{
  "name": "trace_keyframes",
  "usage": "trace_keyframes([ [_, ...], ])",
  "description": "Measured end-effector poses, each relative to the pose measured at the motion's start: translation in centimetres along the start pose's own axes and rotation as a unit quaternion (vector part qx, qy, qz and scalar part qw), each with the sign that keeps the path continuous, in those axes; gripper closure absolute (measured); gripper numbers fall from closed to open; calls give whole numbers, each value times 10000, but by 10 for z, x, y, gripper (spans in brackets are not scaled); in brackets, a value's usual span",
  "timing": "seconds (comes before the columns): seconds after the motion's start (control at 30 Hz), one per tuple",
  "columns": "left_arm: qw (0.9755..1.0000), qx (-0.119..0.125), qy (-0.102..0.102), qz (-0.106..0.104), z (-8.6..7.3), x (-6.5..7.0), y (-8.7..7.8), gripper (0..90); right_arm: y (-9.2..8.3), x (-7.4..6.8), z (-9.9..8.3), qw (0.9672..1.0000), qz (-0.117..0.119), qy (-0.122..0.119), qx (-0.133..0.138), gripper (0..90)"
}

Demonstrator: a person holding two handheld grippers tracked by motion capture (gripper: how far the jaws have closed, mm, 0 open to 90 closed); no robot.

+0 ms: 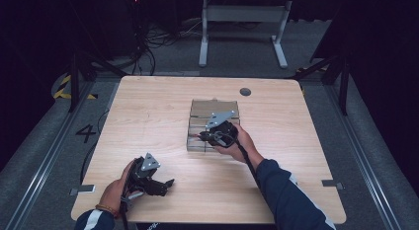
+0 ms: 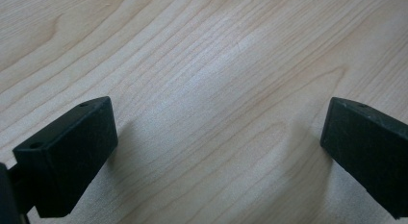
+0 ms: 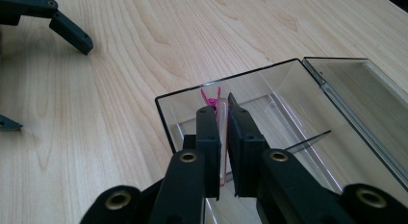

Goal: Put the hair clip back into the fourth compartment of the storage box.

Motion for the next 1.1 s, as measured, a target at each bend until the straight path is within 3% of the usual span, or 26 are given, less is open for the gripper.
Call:
trace_keyframes([
  [1.1,10000,9,-3,5,0,0,0,0,33,8,1,9987,-109,92,-497,847],
])
Point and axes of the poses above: each handheld gripper's, and its own axes: y roughly forward along the jaws, z roughly out of its top, x roughly to its right, the point moved 4 cm from there along y, roughly forward along the jaws, and after that the axes turned 2 degrees about y, right-handed, at the moved point
